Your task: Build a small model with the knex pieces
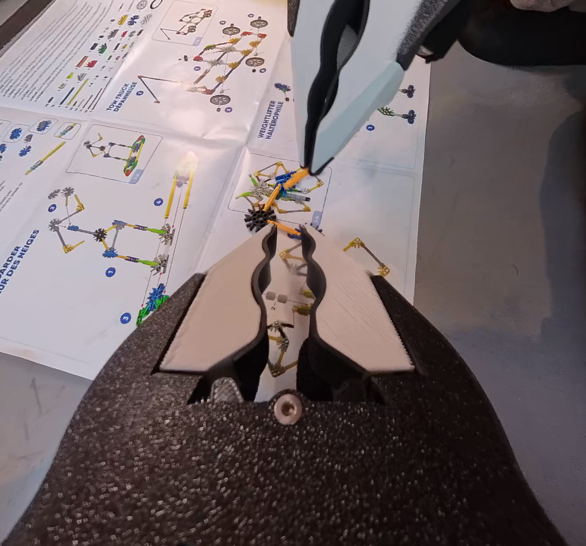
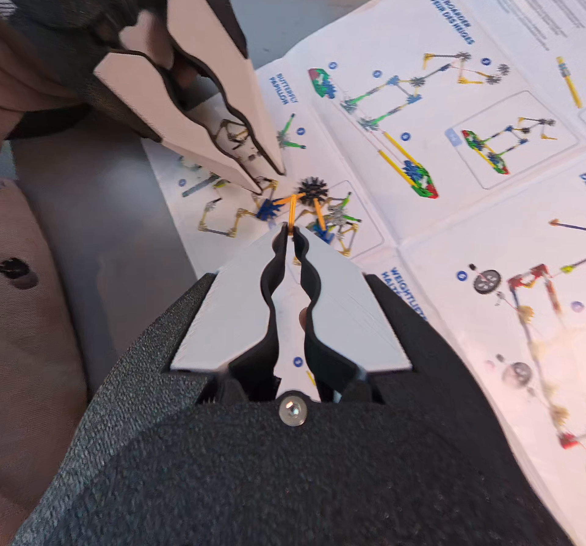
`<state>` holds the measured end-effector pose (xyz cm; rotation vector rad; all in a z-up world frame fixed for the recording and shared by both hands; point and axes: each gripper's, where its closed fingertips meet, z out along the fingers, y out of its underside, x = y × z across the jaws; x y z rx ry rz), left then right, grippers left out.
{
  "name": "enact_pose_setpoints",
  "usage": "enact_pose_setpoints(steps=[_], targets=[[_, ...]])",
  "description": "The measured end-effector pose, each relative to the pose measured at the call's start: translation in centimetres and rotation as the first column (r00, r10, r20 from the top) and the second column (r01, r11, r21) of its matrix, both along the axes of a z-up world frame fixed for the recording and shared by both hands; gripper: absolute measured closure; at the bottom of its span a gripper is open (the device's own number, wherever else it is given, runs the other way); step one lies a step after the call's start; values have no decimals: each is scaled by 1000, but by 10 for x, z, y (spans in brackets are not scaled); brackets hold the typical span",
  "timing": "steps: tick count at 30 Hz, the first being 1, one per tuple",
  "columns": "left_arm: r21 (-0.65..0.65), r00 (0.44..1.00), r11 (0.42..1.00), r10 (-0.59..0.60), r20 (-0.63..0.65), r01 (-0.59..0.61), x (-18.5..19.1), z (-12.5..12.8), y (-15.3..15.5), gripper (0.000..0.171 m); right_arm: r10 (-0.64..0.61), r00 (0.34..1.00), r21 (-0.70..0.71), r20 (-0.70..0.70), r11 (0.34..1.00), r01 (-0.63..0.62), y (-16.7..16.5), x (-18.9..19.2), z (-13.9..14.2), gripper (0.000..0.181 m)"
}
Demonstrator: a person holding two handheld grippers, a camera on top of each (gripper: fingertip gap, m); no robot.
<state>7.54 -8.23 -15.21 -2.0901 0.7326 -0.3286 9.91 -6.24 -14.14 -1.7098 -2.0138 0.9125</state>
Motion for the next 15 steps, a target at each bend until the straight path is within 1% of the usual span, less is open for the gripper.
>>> enact_pose_setpoints(steps=[2, 5, 8, 15], targets=[[-6, 1000, 1000, -28, -7, 28, 4, -2, -3, 157, 17, 1000, -10, 19, 1000, -16, -19, 3, -4, 179], [-26, 998, 999, -36, -49, 34, 5, -8, -5, 157, 3, 998, -15, 57, 1000, -2, -33, 6, -16, 179], [-58, 997, 998, -42, -64, 38, 5, -15, -7, 156, -33, 996, -31, 77, 999, 36, -34, 7, -23, 179], [-69, 995, 996, -64, -83, 58, 9, -20, -9, 156, -82, 990, -29, 115, 996, 86, -30, 10, -30, 179]])
